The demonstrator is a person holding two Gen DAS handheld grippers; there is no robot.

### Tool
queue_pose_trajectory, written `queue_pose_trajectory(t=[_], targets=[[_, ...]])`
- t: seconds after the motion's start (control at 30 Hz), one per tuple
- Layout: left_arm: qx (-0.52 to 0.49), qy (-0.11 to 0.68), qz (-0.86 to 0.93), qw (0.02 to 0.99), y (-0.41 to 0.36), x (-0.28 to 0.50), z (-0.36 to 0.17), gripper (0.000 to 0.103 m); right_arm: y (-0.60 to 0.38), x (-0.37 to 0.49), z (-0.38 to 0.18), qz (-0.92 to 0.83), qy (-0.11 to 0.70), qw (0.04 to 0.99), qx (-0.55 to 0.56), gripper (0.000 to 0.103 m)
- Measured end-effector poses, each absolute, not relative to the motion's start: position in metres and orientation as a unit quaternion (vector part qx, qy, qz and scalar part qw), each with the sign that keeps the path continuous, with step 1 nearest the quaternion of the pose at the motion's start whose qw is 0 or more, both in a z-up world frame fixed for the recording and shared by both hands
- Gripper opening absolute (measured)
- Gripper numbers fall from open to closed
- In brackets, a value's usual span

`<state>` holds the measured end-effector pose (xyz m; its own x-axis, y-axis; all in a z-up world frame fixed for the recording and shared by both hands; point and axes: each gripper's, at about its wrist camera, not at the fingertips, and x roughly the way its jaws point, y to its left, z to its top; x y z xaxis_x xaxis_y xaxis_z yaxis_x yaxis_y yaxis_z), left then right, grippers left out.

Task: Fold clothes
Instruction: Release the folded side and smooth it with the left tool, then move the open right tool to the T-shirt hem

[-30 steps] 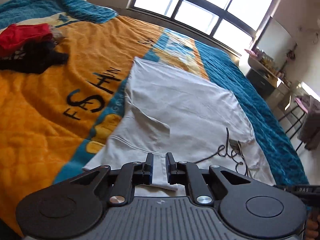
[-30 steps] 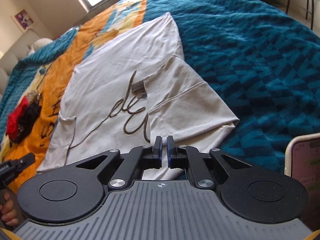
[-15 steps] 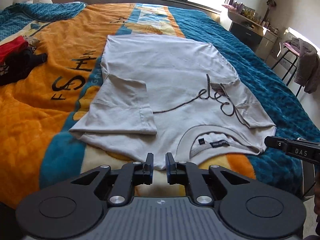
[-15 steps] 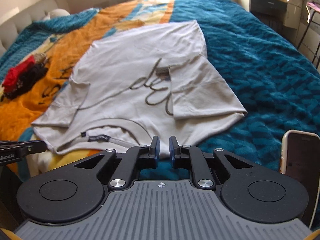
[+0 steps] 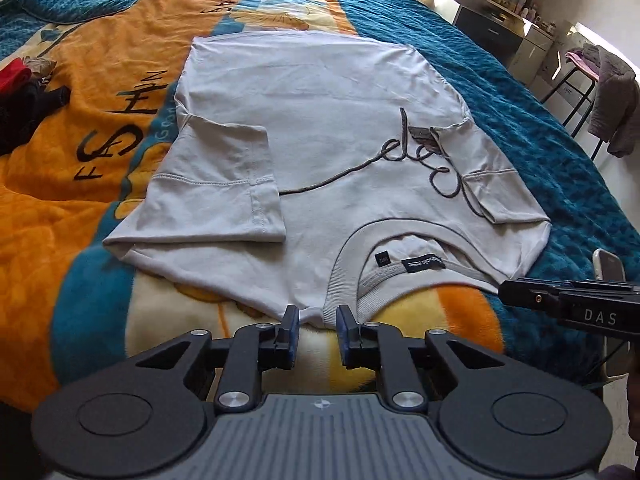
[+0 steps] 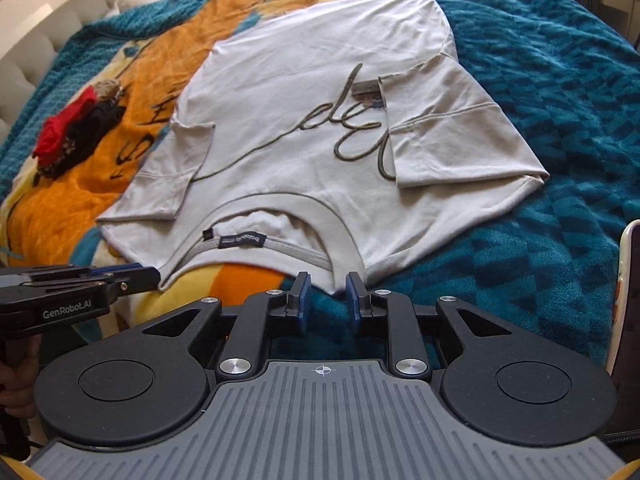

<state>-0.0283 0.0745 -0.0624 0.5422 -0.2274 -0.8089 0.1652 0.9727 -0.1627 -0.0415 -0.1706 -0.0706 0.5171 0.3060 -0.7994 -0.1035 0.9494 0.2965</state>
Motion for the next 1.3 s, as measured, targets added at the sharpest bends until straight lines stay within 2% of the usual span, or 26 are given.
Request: queue_pose_trajectory(t=[0.03, 0.07, 0.1, 0.13, 0.17, 0.2, 0.27, 0.3, 0.37, 0.5, 0.6, 0.63, 0.67, 0.7, 0.73, 0.77, 0.8, 0.83, 0.9, 0.93, 0.97, 1.0, 1.1, 1.3], targets=[[-0.034, 0.452, -0.109, 0.885, 0.078, -0.029, -0.051, 0.024, -0.174, -0.041, -0.059, 0.125, 0.469, 0.867, 0.117, 0.027], [-0.034, 0.436, -0.103, 0.894, 0.081, -0.029, -0.039, 0.028, -0.177, -0.04, -0.048, 0.13, 0.457, 0.871, 0.125, 0.035], [-0.037, 0.415, -0.094, 0.904, 0.086, -0.027, -0.024, 0.032, -0.181, -0.039, -0.033, 0.136, 0.439, 0.878, 0.133, 0.049], [-0.043, 0.399, -0.084, 0.912, 0.092, -0.025, -0.011, 0.04, -0.185, -0.038, -0.017, 0.142, 0.421, 0.885, 0.141, 0.055], [-0.052, 0.381, -0.075, 0.92, 0.1, -0.02, 0.004, 0.043, -0.189, -0.036, -0.001, 0.147, 0.402, 0.891, 0.148, 0.061], [-0.059, 0.365, -0.068, 0.926, 0.107, -0.016, 0.015, 0.044, -0.193, -0.03, 0.015, 0.152, 0.387, 0.896, 0.155, 0.062], [-0.072, 0.341, -0.054, 0.936, 0.121, 0.0, 0.035, 0.055, -0.2, -0.016, 0.042, 0.154, 0.363, 0.904, 0.165, 0.065], [-0.077, 0.333, -0.043, 0.939, 0.128, 0.01, 0.042, 0.057, -0.204, -0.007, 0.054, 0.153, 0.353, 0.908, 0.167, 0.071], [-0.085, 0.324, -0.024, 0.942, 0.138, 0.032, 0.05, 0.069, -0.211, 0.014, 0.069, 0.143, 0.343, 0.912, 0.172, 0.074], [-0.107, 0.337, -0.022, 0.935, 0.158, 0.093, 0.051, 0.067, -0.224, 0.065, 0.083, 0.11, 0.342, 0.914, 0.188, 0.074], [-0.14, 0.352, -0.031, 0.925, 0.172, 0.146, 0.039, 0.061, -0.235, 0.112, 0.077, 0.097, 0.357, 0.905, 0.209, 0.074], [-0.145, 0.353, -0.034, 0.924, 0.176, 0.164, 0.032, 0.053, -0.238, 0.129, 0.073, 0.09, 0.364, 0.902, 0.213, 0.074], [-0.154, 0.358, -0.036, 0.92, 0.182, 0.183, 0.023, 0.038, -0.242, 0.146, 0.066, 0.082, 0.37, 0.9, 0.218, 0.074], [-0.164, 0.367, -0.032, 0.915, 0.187, 0.202, 0.012, 0.029, -0.246, 0.166, 0.056, 0.079, 0.373, 0.898, 0.222, 0.072], [-0.174, 0.375, -0.027, 0.91, 0.192, 0.221, 0.001, 0.008, -0.25, 0.186, 0.047, 0.075, 0.376, 0.896, 0.225, 0.068], [-0.179, 0.379, -0.023, 0.908, 0.197, 0.238, -0.011, 0.006, -0.253, 0.206, 0.038, 0.072, 0.379, 0.894, 0.229, 0.055], [-0.183, 0.379, -0.02, 0.907, 0.2, 0.255, -0.022, 0.006, -0.256, 0.222, 0.029, 0.068, 0.383, 0.891, 0.233, 0.042], [-0.185, 0.38, -0.016, 0.906, 0.203, 0.268, -0.032, 0.008, -0.26, 0.24, 0.017, 0.063, 0.385, 0.889, 0.239, 0.04], [-0.19, 0.385, -0.002, 0.903, 0.208, 0.297, -0.053, 0.025, -0.27, 0.279, -0.01, 0.05, 0.385, 0.886, 0.255, 0.041], [-0.193, 0.387, 0.005, 0.901, 0.211, 0.311, -0.064, 0.037, -0.276, 0.293, -0.022, 0.044, 0.382, 0.884, 0.265, 0.042], [-0.194, 0.391, 0.007, 0.9, 0.213, 0.324, -0.074, 0.038, -0.283, 0.312, -0.037, 0.042, 0.384, 0.877, 0.286, 0.049], [-0.194, 0.396, 0.008, 0.898, 0.215, 0.335, -0.082, 0.039, -0.29, 0.33, -0.052, 0.04, 0.385, 0.87, 0.305, 0.052], [-0.21, 0.401, 0.016, 0.892, 0.226, 0.361, -0.101, 0.039, -0.3, 0.367, -0.08, 0.019, 0.399, 0.857, 0.326, 0.049], [-0.265, 0.404, 0.016, 0.875, 0.252, 0.401, -0.126, 0.039, -0.319, 0.431, -0.128, -0.018, 0.419, 0.834, 0.359, 0.048]])
